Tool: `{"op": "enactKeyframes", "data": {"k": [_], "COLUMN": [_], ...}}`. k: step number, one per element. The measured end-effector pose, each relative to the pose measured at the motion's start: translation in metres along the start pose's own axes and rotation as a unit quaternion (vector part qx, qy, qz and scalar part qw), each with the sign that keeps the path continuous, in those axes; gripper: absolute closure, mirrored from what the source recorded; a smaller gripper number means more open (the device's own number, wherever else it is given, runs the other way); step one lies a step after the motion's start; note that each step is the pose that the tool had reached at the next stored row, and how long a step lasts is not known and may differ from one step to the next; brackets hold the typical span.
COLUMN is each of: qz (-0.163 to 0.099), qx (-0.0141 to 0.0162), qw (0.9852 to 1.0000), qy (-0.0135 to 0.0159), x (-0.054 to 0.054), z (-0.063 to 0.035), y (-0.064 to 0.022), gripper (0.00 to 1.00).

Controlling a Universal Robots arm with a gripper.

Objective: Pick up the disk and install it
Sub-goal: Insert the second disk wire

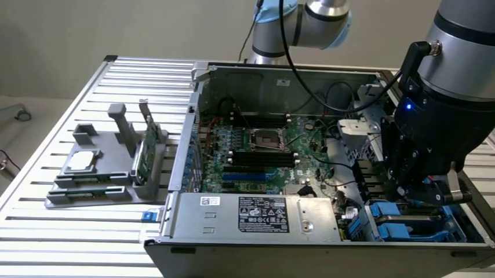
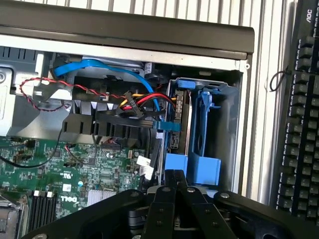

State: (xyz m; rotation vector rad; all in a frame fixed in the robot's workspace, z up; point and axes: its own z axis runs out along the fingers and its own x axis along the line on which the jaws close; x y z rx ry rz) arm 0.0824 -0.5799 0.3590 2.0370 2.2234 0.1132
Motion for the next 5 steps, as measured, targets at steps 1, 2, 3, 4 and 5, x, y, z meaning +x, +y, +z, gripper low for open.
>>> {"op": "enactKeyframes", "data": {"k": [1, 2, 3, 4, 5], "qz": [0.000, 0.000, 0.000, 0.000, 0.000], "qx": [0.0000, 0.0000, 0.0000, 0.0000, 0.0000], "qw": [1.0000, 1.0000, 1.0000, 1.0000, 1.0000], "qy": [0.0000, 0.0000, 0.0000, 0.0000, 0.0000], "x": [0.0000, 0.0000, 0.0000, 0.0000, 0.0000], "z": [0.0000, 0.0000, 0.0000, 0.0000, 0.0000], "y": [0.0000, 0.0000, 0.0000, 0.0000, 0.0000], "gripper": [0.89, 0.89, 0.89, 0.89, 0.89]}}
